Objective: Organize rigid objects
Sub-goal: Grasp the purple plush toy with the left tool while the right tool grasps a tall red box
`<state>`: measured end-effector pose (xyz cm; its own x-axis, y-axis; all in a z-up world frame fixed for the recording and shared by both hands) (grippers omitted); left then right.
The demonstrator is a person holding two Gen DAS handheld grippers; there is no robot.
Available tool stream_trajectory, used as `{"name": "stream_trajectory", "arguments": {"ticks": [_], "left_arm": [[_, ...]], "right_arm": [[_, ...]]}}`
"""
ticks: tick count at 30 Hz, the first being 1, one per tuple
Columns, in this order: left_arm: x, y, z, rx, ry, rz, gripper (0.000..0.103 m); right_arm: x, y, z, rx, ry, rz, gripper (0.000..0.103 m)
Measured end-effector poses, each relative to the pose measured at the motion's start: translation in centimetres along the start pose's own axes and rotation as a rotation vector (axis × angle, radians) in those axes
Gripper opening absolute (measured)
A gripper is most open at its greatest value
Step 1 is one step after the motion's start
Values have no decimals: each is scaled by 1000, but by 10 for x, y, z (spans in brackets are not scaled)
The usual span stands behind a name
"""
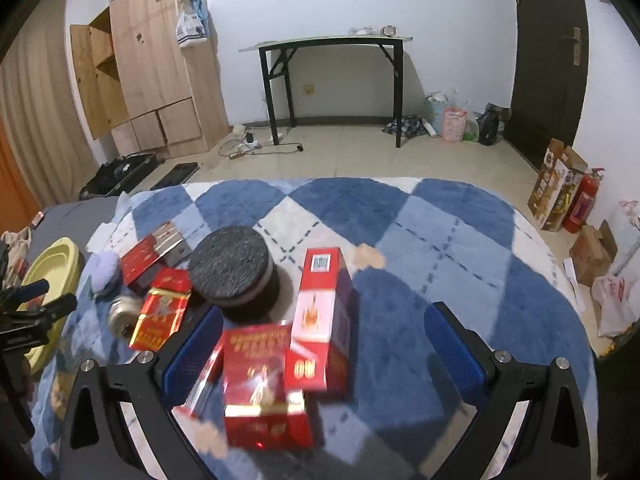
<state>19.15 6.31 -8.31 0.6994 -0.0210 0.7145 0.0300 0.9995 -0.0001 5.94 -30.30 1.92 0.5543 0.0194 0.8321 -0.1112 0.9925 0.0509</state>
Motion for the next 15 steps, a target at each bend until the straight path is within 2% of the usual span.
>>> {"name": "stream_trajectory", "arguments": {"ticks": [4,7,9,10,11,12,13,14,15], "left_arm": [[9,2,-30,10,8,-4,103],[11,4,-48,-19,17,38,99],[7,3,-54,-58,31,89,83],[5,3,-56,-51,33,99,81],[3,3,-52,-27,2,98,76],[3,3,-50,-25,-11,98,67],[2,3,-46,-27,-24,98,61],[2,3,-41,-29,-33,97,55],[1,4,-35,-22,-40,93,55]], "right_arm": [[-4,-3,-33,21,49,-27,95],[-9,-4,-49,25,77,-17,82],[-12,-8,-56,26,78,-11,68],[-15,-10,-61,36,91,-11,62],[-17,-11,-64,57,103,-18,48],[-18,-11,-65,73,105,-25,39],[-17,-13,-65,75,95,-24,34],[-18,-14,-63,68,85,-15,23],[-18,-15,-61,68,82,-6,22]]}}
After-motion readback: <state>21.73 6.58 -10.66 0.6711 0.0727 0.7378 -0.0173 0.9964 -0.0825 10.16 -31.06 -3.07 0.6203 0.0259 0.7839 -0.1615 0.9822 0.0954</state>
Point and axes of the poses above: each gripper's, at about its wrist camera, not at the fingertips, and z roughly against the way its jaws point, y to its left, x to its top, the point moved 5 cm from there along -z, roughly the way its jaws point, and after that the axes turned 6 degrees about -y, right-handed, at the moved point
